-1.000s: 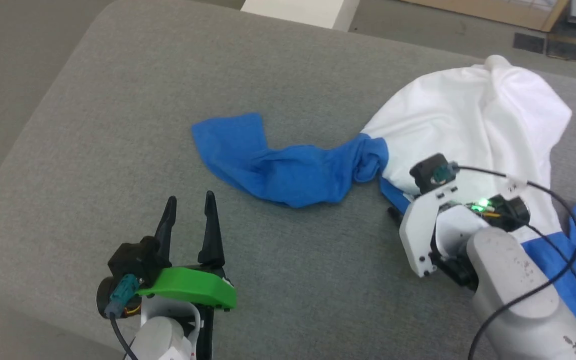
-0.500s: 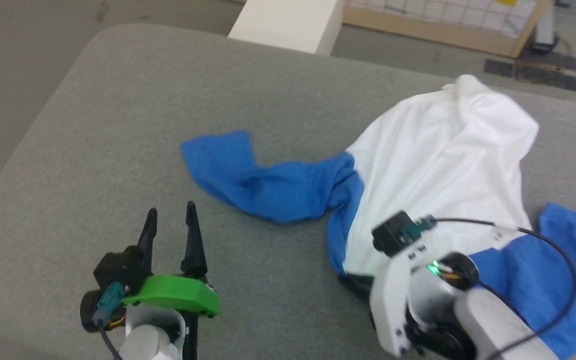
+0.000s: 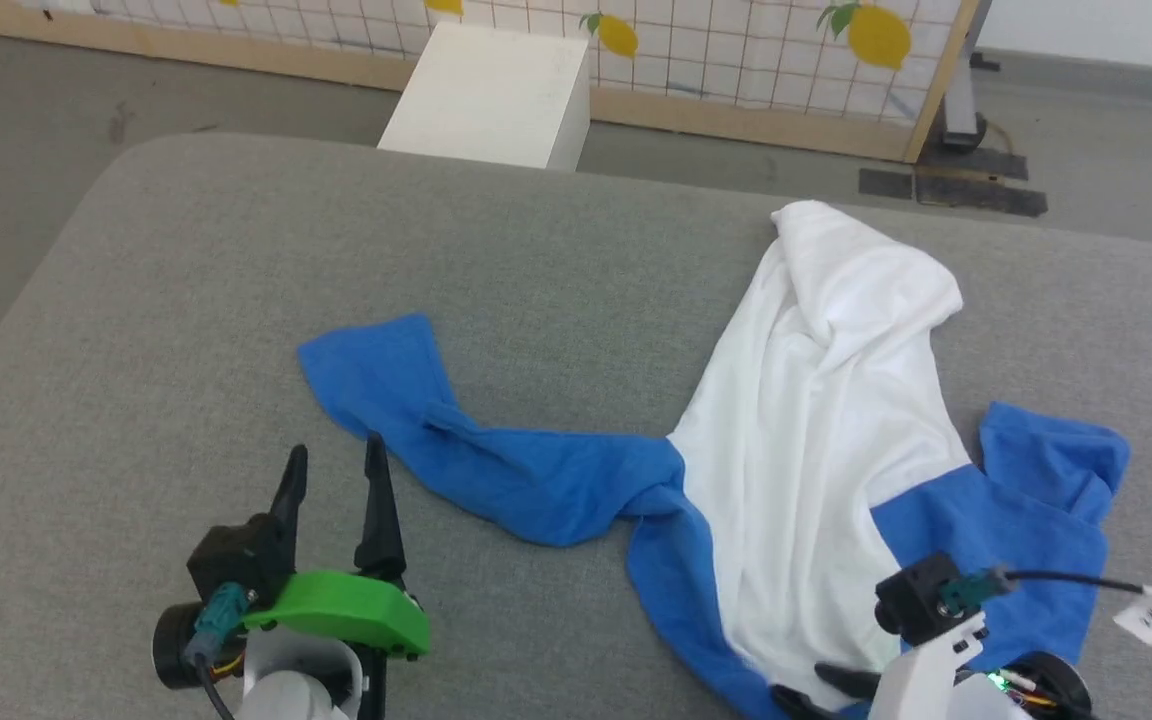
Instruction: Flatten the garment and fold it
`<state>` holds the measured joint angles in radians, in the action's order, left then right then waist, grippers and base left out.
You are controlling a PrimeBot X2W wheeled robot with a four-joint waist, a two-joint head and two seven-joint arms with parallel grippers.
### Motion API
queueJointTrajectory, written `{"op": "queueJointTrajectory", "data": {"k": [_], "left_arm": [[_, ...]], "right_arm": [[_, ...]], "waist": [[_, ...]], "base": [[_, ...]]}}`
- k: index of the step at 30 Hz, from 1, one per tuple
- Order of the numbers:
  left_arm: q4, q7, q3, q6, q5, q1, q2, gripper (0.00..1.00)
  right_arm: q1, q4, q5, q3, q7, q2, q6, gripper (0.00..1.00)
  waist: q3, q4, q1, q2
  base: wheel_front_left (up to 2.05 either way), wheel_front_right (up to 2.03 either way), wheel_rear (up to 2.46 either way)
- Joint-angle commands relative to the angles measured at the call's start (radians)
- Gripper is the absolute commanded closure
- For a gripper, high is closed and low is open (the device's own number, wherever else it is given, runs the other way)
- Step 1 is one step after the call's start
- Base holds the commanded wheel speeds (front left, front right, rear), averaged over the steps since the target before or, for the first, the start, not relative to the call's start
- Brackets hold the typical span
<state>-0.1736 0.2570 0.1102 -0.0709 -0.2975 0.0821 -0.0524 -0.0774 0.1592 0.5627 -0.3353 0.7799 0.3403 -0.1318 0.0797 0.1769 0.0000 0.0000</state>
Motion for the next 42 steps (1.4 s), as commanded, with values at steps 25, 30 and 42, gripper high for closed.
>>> {"op": "queueJointTrajectory", "data": {"k": [25,30,42], "left_arm": [[-0.334,-0.407,0.058,-0.135,-0.196,0.191,-0.021,0.0],[-0.374,-0.498,0.044,-0.11,-0.235,0.232,-0.052,0.0],[-0.299,-0.519,0.005,-0.088,-0.183,0.274,-0.28,1.0]], "right_arm": [[-0.031,-0.028,-0.246,0.252,-0.501,-0.271,0.001,0.0],[-0.018,-0.034,-0.258,0.263,-0.529,-0.275,0.001,0.0],[-0.002,-0.048,-0.259,0.268,-0.55,-0.281,0.001,0.0]], "waist": [[0.045,-0.162,0.0,0.0],[0.072,-0.196,0.0,0.0],[0.102,-0.228,0.0,0.0]], "base": [[0.0,0.0,0.0],[0.0,0.0,0.0],[0.0,0.0,0.0]]}}
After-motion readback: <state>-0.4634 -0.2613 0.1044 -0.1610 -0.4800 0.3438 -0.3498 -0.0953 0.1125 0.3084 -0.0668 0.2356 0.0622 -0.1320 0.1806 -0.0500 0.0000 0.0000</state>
